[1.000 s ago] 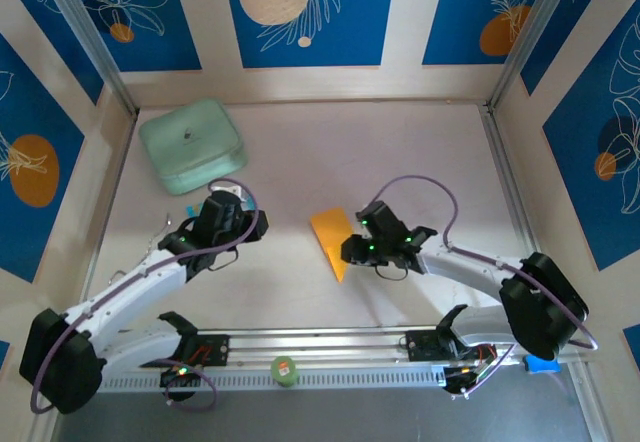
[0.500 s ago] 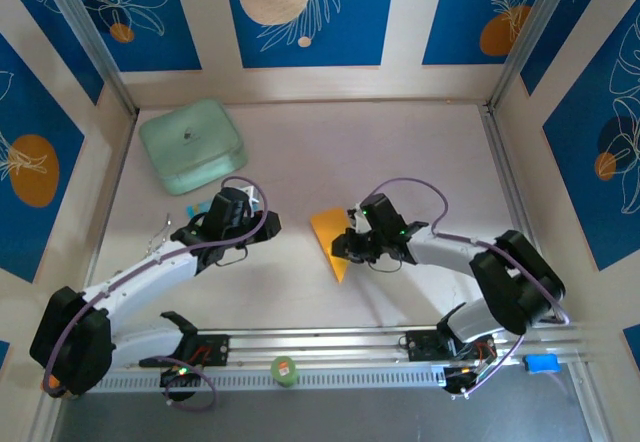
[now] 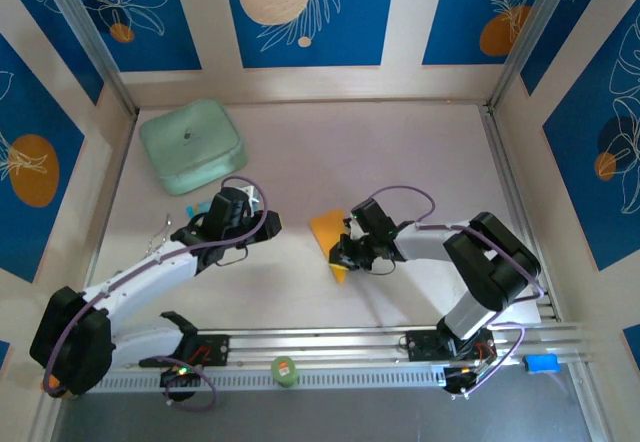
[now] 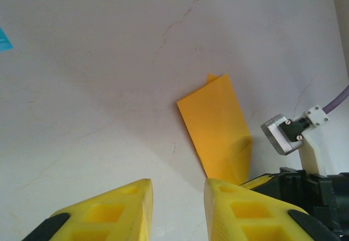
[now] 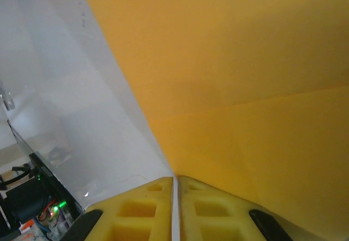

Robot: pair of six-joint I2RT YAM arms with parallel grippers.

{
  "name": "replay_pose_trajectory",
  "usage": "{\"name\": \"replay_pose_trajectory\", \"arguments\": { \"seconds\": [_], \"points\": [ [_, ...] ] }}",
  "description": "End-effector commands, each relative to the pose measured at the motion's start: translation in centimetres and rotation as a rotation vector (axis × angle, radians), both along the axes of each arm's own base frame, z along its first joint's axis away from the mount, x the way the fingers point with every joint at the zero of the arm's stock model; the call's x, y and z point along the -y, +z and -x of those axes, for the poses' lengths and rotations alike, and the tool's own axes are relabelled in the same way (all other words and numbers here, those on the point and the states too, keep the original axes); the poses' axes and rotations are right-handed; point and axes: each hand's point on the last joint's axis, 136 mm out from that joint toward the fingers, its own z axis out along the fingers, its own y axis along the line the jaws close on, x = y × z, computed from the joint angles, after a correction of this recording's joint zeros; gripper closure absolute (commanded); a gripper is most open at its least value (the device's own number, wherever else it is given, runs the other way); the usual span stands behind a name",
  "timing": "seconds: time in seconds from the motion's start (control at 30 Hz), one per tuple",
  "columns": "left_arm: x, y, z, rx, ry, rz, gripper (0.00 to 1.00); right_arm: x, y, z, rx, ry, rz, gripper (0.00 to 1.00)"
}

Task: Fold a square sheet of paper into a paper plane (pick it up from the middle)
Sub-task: Turn over the paper at the center of the table, then rotate the paper at the center of the table.

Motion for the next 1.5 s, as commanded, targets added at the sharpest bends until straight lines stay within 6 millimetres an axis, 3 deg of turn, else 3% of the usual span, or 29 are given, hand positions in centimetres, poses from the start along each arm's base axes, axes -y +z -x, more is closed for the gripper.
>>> {"name": "replay_pose_trajectory", "arguments": {
  "seconds": [0.0,0.13,0.43,0.7,0.83,0.97,1.2,1.47],
  "points": [
    [0.4,-0.1,-0.1,-0.010,-0.002,0.034,0.69,0.8,-1.4,1.2,-0.073,-0.061,0.086,0.88],
    [0.5,-0.3,-0.1,-0.016,-0.002,0.042,0.69,2.3,-2.4,1.7,-0.115,-0.207,0.200,0.88],
    [0.7,-0.6,0.0,-0.028,-0.003,0.055,0.69,2.2,-2.5,2.4,-0.118,-0.513,0.138,0.88],
    [1.3,-0.5,-0.1,-0.037,-0.024,0.074,0.69,0.7,1.2,1.2,-0.012,-0.405,0.029,0.85],
    [2.1,-0.6,0.0,-0.054,-0.054,0.100,0.69,1.1,2.6,0.8,0.038,-0.353,0.027,0.84],
    [3.3,-0.6,0.0,-0.074,-0.097,0.138,0.71,2.6,2.6,0.8,0.029,-0.362,0.053,0.84],
    [7.5,-0.8,0.5,-0.117,-0.225,0.214,0.87,6.0,2.3,1.0,0.041,-0.409,0.051,0.83],
    [14.4,-2.3,2.0,-0.202,-0.386,0.254,0.92,8.3,3.0,1.4,0.077,-0.408,-0.006,0.82]
  ]
}}
